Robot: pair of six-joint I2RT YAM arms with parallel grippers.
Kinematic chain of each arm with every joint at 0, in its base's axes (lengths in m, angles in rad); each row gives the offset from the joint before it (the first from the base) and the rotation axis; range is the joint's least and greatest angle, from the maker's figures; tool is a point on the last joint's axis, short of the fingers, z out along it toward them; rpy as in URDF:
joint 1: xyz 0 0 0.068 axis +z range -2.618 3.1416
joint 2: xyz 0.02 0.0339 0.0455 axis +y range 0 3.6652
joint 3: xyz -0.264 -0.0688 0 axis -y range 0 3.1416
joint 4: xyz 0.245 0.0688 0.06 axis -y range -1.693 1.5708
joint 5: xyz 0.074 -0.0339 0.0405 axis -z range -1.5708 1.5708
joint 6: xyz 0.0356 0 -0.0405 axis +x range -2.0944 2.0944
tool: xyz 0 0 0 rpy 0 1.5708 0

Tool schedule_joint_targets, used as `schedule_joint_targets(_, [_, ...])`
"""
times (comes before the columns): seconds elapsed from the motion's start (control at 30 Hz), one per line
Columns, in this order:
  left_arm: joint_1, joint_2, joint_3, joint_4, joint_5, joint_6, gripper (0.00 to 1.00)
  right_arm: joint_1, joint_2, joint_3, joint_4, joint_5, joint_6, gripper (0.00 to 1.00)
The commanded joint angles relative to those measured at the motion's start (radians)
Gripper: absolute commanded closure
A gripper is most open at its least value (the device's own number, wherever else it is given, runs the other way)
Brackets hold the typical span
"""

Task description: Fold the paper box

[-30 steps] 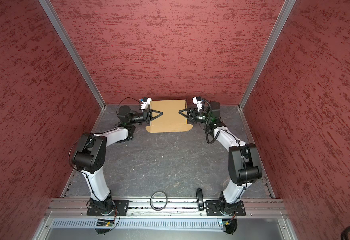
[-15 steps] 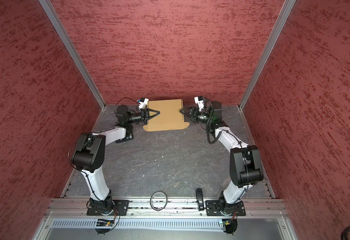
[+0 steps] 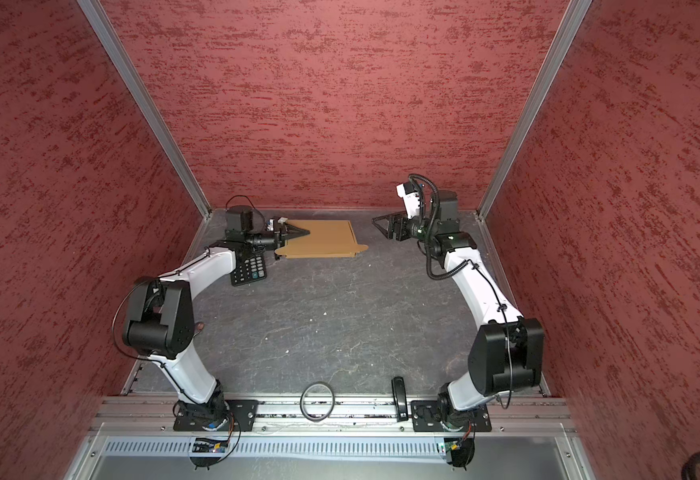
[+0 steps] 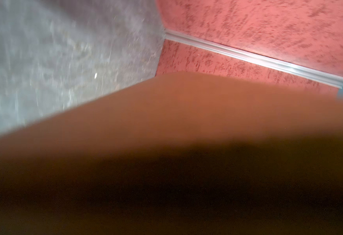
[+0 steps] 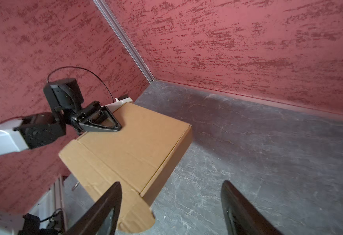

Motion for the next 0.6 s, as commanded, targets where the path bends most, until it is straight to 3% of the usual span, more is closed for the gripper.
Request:
schedule_joint_targets(0.0, [-0.011,-0.064,0.011,-0.333,0.046,0.011,0.72,-0.001,-0.025,-0.032,-0.055,-0.014,-0.245,0.23])
schedule_joint_targets(0.23, [0.017,-0.119,-0.015,-0.66,0.07,0.125,0.74,-0.002,-0.006,-0.02,-0.247,-0.171,-0.482,0.2])
schedule_joint_targets(0.57, [0.057,-0.084,-0.022,-0.963,0.091,0.269,0.78,0.02,-0.056,-0.111,-0.239,-0.298,-0.54,0.18])
